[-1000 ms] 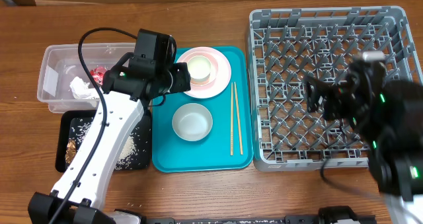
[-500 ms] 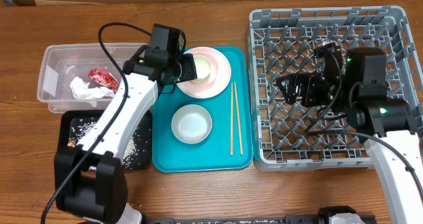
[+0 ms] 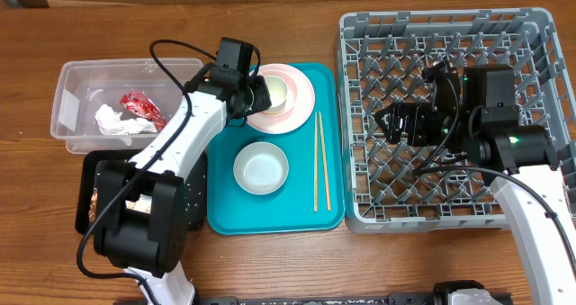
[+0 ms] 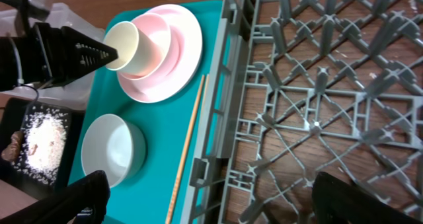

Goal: Sort waste into correct bins and load items into the dishwasher
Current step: 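Grasp the white cup on the pink plate with the left gripper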

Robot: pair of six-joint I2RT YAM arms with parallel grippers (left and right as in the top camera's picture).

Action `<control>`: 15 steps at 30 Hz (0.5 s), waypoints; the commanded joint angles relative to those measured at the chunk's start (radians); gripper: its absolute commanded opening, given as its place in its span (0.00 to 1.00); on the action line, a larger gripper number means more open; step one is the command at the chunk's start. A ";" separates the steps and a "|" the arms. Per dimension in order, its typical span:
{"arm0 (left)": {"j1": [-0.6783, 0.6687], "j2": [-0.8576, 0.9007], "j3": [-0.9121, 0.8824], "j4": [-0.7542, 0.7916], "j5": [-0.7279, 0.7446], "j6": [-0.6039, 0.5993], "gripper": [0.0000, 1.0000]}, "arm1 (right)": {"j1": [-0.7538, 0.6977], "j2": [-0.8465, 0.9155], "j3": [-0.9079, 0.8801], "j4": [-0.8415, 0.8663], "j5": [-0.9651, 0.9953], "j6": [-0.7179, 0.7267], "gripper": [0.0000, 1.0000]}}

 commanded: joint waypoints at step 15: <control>-0.003 0.005 0.019 0.013 -0.014 -0.013 0.04 | -0.002 -0.003 0.023 -0.063 0.131 -0.006 1.00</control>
